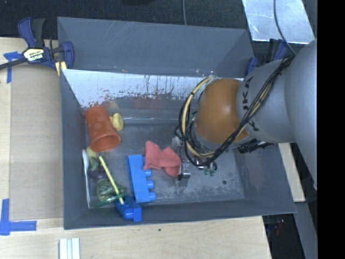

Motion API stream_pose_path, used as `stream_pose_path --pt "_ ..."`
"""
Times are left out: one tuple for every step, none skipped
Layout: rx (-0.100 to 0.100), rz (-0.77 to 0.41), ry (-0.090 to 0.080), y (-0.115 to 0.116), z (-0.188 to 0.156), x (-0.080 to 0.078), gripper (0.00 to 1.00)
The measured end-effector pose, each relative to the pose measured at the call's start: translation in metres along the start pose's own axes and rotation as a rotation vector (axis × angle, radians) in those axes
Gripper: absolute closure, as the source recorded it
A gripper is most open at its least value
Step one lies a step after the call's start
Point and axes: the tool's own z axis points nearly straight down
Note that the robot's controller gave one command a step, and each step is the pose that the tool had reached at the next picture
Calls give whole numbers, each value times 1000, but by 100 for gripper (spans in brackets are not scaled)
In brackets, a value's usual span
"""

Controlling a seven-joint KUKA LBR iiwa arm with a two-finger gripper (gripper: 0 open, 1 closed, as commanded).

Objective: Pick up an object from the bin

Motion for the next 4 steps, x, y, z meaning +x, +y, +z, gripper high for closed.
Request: stream_pose_path --pt "0 36 -4 19 0 -3 100" --pt "0 35 -1 19 1 -2 0" --pt "0 35 -3 19 1 -3 100" --pt "0 35 -4 19 0 -3 100"
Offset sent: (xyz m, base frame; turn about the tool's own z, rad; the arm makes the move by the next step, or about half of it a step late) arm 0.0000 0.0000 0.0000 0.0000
